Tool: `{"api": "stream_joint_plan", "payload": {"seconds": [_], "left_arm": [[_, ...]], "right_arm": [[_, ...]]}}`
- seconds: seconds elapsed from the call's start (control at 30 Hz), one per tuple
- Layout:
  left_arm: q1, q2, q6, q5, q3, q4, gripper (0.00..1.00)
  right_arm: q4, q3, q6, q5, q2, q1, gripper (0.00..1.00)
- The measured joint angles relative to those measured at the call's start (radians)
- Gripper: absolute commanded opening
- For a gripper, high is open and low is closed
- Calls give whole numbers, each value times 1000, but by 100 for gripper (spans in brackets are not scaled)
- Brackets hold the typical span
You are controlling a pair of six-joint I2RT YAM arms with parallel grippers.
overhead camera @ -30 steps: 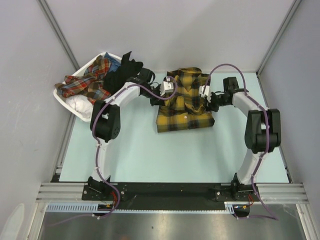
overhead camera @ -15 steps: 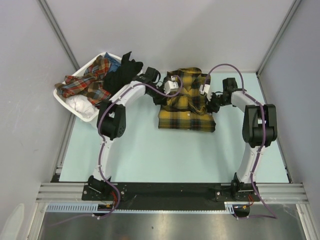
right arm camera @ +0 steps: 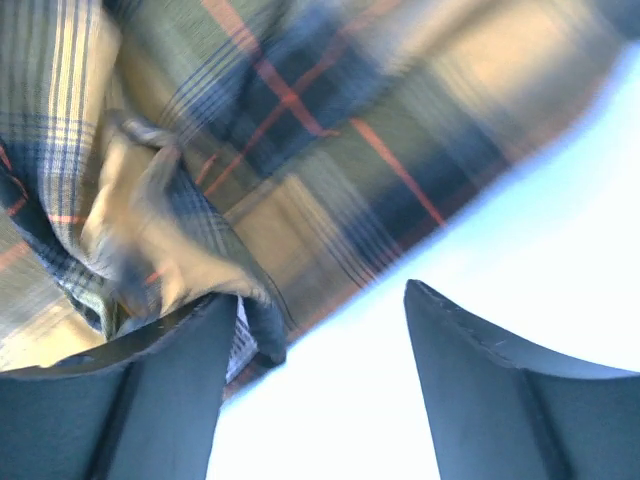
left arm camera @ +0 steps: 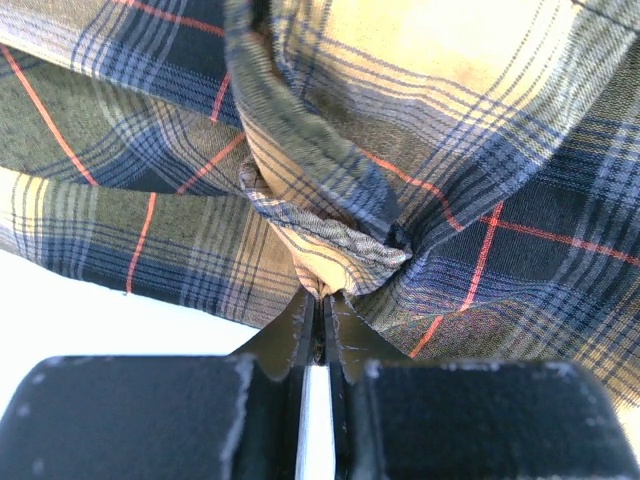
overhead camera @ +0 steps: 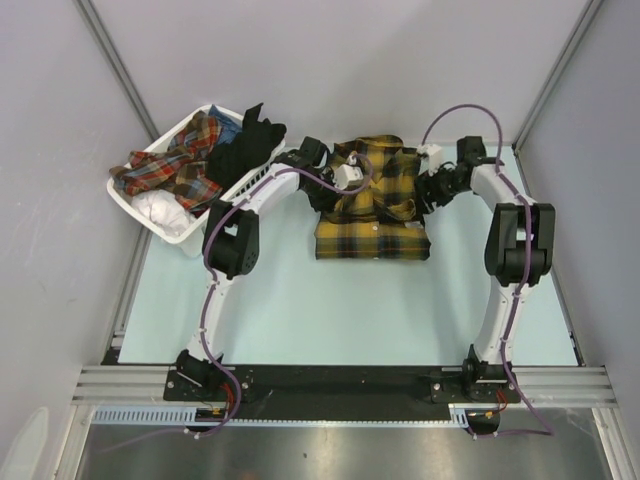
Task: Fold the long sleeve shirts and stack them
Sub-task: Fold the shirt
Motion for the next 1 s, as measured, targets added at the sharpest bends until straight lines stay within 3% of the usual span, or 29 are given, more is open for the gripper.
{"api": "stream_joint_plan", "payload": {"seconds": [0.1, 0.23, 0.33, 0.37, 0.57, 0.8, 1.0], "left_arm": [[0, 0, -8, -6, 0, 0, 16], [1, 0, -21, -6, 0, 1, 16], [1, 0, -30, -8, 1, 0, 18], [1, 0, -31, -10, 2, 0, 22], [6, 0, -66, -35, 6, 5, 77], [106, -100, -299, 115, -82, 66, 80], [180, -457, -547, 395, -438, 195, 79]], "right_arm": [[-23, 40, 152, -24, -23, -55, 73], [-36, 13, 309, -99, -99, -91, 48], [-21, -45, 415, -178, -181, -50, 44], [-17, -53, 438, -201, -193, -28, 43], [52, -127, 586, -335, -166, 148, 40], [127, -270, 709, -365, -126, 119, 40], [212, -345, 768, -434, -197, 101, 41]]}}
